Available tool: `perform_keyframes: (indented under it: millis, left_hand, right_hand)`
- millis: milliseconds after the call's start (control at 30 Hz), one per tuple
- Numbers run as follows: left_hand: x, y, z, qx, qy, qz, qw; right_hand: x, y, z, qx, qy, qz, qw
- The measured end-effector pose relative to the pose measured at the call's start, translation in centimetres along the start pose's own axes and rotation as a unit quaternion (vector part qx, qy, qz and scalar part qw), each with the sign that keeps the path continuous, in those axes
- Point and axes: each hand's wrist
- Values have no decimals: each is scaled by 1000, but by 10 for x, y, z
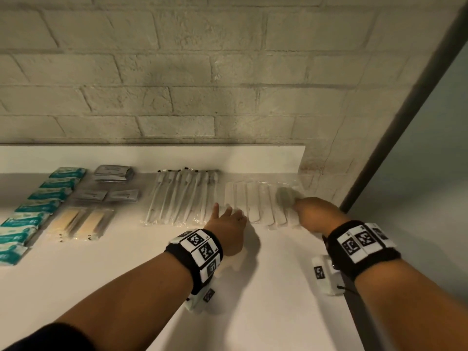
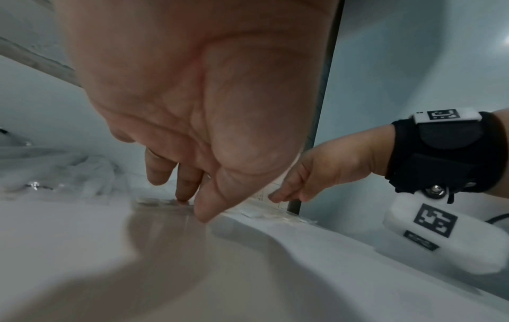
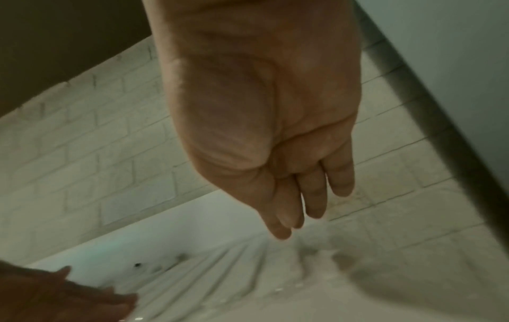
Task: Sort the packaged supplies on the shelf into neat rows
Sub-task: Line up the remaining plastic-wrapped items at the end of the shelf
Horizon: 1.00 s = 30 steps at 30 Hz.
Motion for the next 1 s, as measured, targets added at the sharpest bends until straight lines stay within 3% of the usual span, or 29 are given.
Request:
perform_keyframes:
  millis: [100,233,500,633,833,1000]
  left_hand:
    - [-1,1,0,-4,-2,-6,1000]
    - [-2,2,0,-23,-1,-13,1000]
    - [-3,0,4,-25,-2,-14,1000]
    - [-10,-1,0,-32,20,-7,999]
    - [-14,0,0,-12,25,-17,999]
    - [-16,0,6,-34,35,-27,998]
  right_hand:
    - [-15,0,5,42,2,44,998]
    - [-19,2,10,30,-13,63,997]
    - [-23,6,10,20,-4,12,1000]
    - [-23,10,12,-16,-32,-26,999]
    - [-12,19,10,16,-60,-23,998]
    - [-11,18,19,-7,-68,-38,997]
Point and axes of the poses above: each hand's wrist, its own z-axis away from the middle knuckle, its own y-axis out of the palm, x = y × z, and after that the axes turned 3 degrees about -z, right-handed
